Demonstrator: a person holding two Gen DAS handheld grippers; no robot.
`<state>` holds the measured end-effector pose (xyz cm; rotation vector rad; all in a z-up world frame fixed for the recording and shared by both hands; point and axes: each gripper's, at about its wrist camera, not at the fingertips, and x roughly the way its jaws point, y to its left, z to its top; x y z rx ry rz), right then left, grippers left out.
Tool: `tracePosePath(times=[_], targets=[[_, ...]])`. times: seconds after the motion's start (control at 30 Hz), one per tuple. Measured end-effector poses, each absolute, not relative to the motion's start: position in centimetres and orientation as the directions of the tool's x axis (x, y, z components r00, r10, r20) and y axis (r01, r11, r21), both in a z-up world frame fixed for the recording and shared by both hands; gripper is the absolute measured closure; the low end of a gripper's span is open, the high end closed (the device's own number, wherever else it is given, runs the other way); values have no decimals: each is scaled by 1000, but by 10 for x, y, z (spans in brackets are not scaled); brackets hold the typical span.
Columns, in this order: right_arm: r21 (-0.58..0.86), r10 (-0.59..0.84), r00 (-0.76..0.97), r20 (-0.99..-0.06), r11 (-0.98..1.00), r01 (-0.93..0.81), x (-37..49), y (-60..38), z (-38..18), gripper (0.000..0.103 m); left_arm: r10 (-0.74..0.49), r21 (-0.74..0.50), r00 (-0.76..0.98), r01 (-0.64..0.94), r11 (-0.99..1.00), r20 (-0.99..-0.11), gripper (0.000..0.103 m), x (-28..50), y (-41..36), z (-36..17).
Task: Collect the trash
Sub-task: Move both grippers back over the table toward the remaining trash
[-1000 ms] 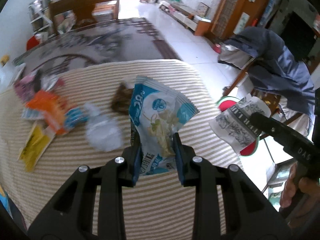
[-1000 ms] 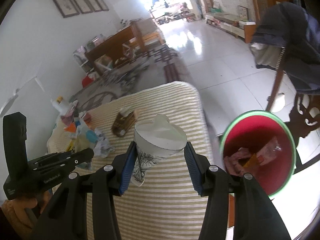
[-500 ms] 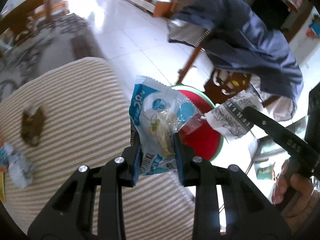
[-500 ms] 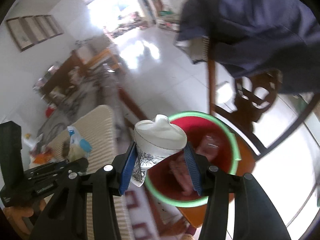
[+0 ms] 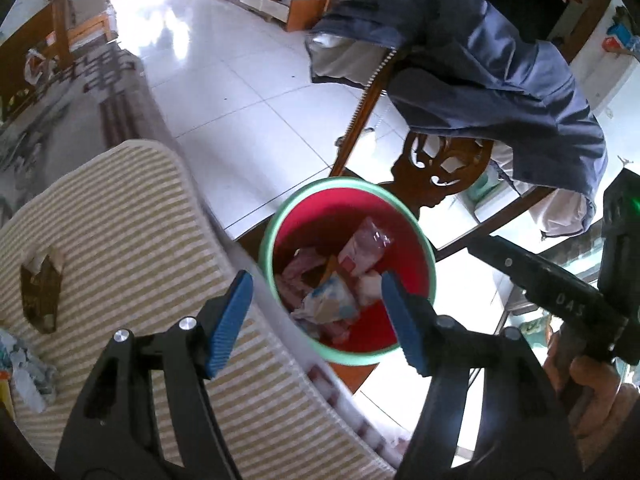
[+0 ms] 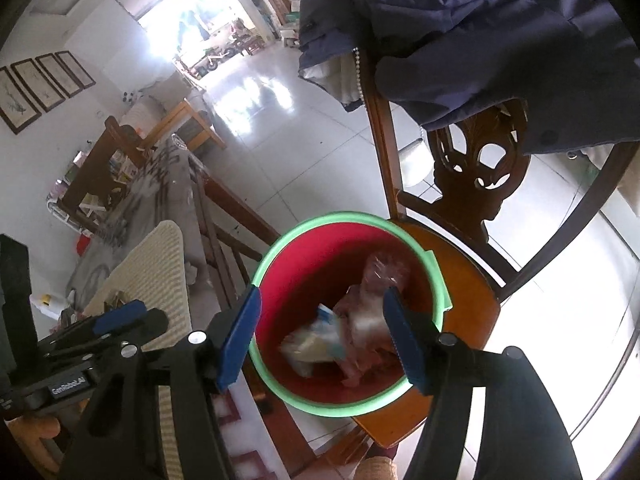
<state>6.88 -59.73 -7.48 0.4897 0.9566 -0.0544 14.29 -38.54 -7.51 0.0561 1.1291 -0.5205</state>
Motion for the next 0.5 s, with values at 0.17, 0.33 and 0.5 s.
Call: tracePosePath(times=[0.17, 0.33, 0.5], targets=[[379, 180, 583, -792, 894, 240, 72, -583, -72, 41, -341, -212, 341, 363, 907, -876, 39, 133, -351, -75], [376, 202, 581, -789, 906, 194, 77, -552, -68, 41, -310, -207, 368, 293, 933, -877, 39, 124, -306, -74], [368, 231, 566, -791, 919, 139, 79, -508, -68, 41, -282, -199, 392, 239, 950, -876, 39, 112, -259, -75]])
